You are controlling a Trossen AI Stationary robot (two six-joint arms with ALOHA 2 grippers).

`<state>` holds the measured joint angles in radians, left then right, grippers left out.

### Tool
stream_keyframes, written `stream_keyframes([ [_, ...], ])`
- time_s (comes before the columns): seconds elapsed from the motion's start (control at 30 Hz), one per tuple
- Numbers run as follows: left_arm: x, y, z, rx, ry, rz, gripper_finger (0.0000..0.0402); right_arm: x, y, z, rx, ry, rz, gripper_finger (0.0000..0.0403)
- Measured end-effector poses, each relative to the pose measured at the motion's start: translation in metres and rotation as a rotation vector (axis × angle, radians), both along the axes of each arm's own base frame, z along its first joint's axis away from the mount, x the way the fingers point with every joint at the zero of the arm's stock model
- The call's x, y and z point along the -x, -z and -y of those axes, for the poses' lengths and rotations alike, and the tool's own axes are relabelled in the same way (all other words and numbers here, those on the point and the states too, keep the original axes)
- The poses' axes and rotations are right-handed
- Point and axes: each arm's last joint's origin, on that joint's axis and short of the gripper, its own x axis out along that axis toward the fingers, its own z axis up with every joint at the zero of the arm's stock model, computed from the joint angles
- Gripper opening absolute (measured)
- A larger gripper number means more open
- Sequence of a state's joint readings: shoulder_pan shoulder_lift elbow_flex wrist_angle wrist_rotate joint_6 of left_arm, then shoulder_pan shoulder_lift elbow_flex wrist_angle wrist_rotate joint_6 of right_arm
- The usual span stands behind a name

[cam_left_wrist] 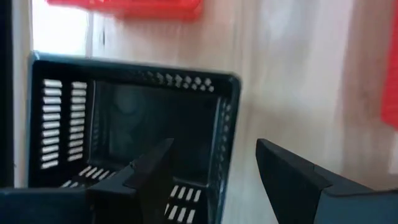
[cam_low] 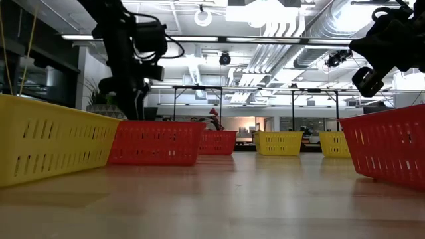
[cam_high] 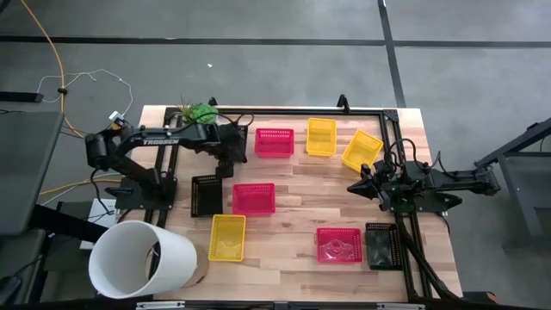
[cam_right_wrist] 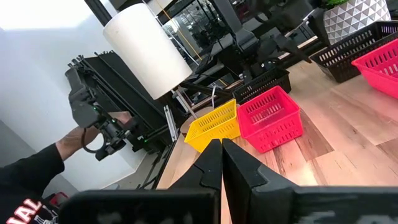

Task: Stack baskets by color
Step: Stack the top black bin on top of the left black bin

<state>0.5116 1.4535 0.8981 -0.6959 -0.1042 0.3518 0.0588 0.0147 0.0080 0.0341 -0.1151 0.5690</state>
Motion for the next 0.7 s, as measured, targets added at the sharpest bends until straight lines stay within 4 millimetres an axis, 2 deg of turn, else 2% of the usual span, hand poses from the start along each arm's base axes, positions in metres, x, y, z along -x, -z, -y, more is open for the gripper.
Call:
stream_keyframes([
  [0.23,-0.005,0.03,-0.006,0.007,-0.009,-0.112,0.0211,0.0,0.0,0.0,0.0,0.0,0.0,0.0],
  [0.47,-0.013,0.036,-0.012,-0.039,0.002,-0.073,0.0208,0.0,0.0,0.0,0.0,0.0,0.0,0.0],
  [0.57,-0.011,0.036,-0.011,-0.037,0.014,-0.103,0.0182,0.0,0.0,0.0,0.0,0.0,0.0,0.0],
  [0.7,-0.007,0.037,-0.009,-0.023,0.0,-0.147,0.01,0.0,0.0,0.0,0.0,0.0,0.0,0.0],
])
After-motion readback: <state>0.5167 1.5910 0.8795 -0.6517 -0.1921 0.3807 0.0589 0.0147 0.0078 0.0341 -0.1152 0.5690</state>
